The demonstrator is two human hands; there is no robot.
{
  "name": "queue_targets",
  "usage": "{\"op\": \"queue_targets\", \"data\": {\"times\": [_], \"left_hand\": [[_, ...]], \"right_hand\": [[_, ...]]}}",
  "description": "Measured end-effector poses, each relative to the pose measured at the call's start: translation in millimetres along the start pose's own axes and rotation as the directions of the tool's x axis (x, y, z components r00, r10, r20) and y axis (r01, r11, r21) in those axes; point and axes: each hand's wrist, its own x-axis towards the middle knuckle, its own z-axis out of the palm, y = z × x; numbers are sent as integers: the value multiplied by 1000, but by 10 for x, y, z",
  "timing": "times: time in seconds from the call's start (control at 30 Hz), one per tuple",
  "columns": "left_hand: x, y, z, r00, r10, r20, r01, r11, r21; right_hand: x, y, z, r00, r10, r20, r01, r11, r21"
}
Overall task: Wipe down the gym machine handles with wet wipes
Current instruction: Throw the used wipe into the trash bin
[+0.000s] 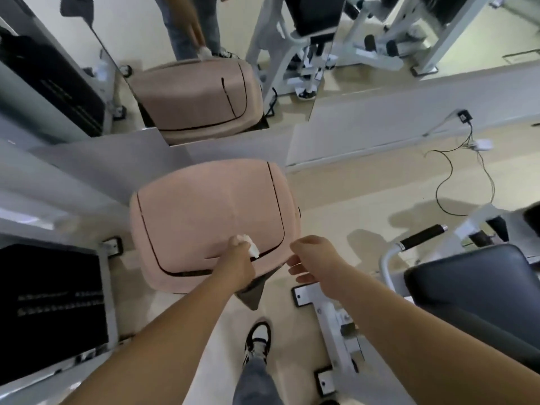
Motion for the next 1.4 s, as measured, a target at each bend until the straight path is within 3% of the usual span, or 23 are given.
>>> {"op": "queue_targets", "data": {"times": [0.1, 0.2, 0.33, 0.47, 0.57, 0.67, 0.87, 1.03, 1.13, 1.23, 1.4], "left_hand": [[294, -155, 176, 990, -21, 137, -1, 987, 158], [516, -243, 341, 990, 16, 143, -55, 961, 271], [819, -391, 564, 990, 1, 139, -27, 983, 181], [1003, -376, 658, 947, -94, 307, 58, 990, 125], [943, -314, 603, 994, -36, 105, 13, 977, 214], [751, -172, 464, 997, 68, -47, -54, 966, 252], [170, 357, 219, 984, 123, -127, -125, 992, -3], [-623, 1058, 48, 981, 151, -121, -182, 934, -309], [-1155, 1456, -54, 963, 228, -142, -268, 848, -457], [-1819, 1930, -99, 911, 366, -188, -412, 805, -428], [-3135, 2729, 240, 734, 634, -241, -674, 638, -372]], "right_hand": [[269, 27, 157, 1000, 3, 5, -3, 1000, -16], [525, 82, 330, 1000, 11, 16, -10, 999, -39], [766, 213, 485, 999, 33, 40, -32, 999, -39], [875, 360, 461, 996, 88, 35, -87, 995, -42], [843, 371, 345, 994, 113, 3, -113, 994, -8], [739, 260, 234, 995, 96, -36, -96, 995, -3], [272, -34, 10, 999, -8, -52, 6, 999, -43], [-558, -45, -461, 965, -184, -187, 160, 977, -139], [-1251, -34, -859, 899, -327, -290, 301, 944, -131], [-2049, 141, -1290, 769, -481, -420, 458, 874, -162], [-3298, 1066, -1886, 527, -523, -670, 514, 824, -239]]}}
